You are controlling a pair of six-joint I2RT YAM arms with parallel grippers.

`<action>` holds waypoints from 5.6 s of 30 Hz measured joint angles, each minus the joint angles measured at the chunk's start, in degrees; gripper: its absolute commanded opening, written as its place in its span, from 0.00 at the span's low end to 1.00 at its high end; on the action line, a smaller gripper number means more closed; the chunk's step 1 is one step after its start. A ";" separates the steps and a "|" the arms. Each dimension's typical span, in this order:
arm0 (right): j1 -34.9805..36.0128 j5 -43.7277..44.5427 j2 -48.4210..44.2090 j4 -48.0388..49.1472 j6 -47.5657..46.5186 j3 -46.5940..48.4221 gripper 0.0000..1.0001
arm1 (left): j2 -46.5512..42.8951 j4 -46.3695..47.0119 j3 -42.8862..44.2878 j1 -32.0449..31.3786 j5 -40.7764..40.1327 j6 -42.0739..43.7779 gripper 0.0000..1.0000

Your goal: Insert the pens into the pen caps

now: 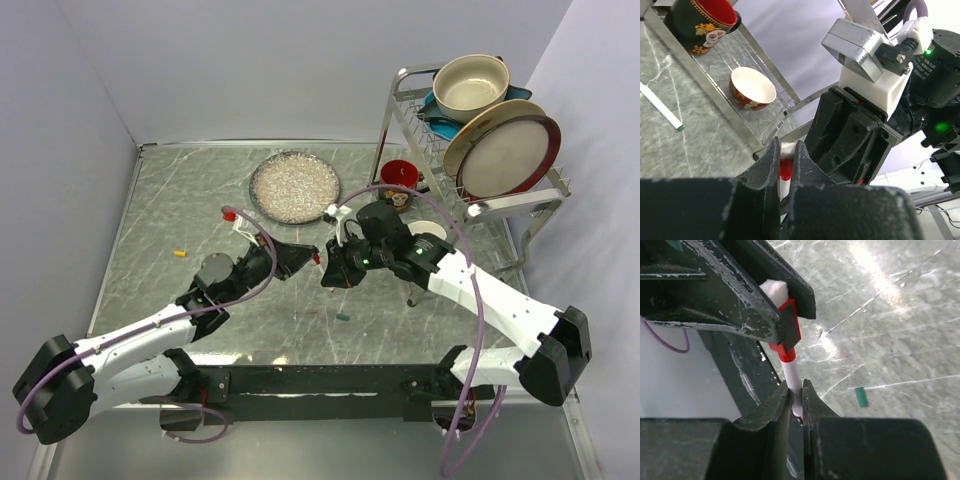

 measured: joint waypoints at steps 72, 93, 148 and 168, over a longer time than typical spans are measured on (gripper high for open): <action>3.04 37.31 16.96 3.30 7.10 15.06 0.61 | -19.58 -56.37 16.63 20.59 -5.60 18.95 0.99; -11.30 39.91 43.08 -3.58 4.55 24.87 0.49 | -28.09 -62.20 12.92 20.39 -7.26 20.00 0.99; 6.34 17.57 1.03 28.61 26.43 -4.66 0.00 | -24.13 -18.53 -8.59 18.43 25.16 -3.30 0.76; 10.71 17.38 -1.99 40.54 35.54 -8.48 0.00 | -18.23 -2.10 -9.33 18.21 30.86 -8.37 0.48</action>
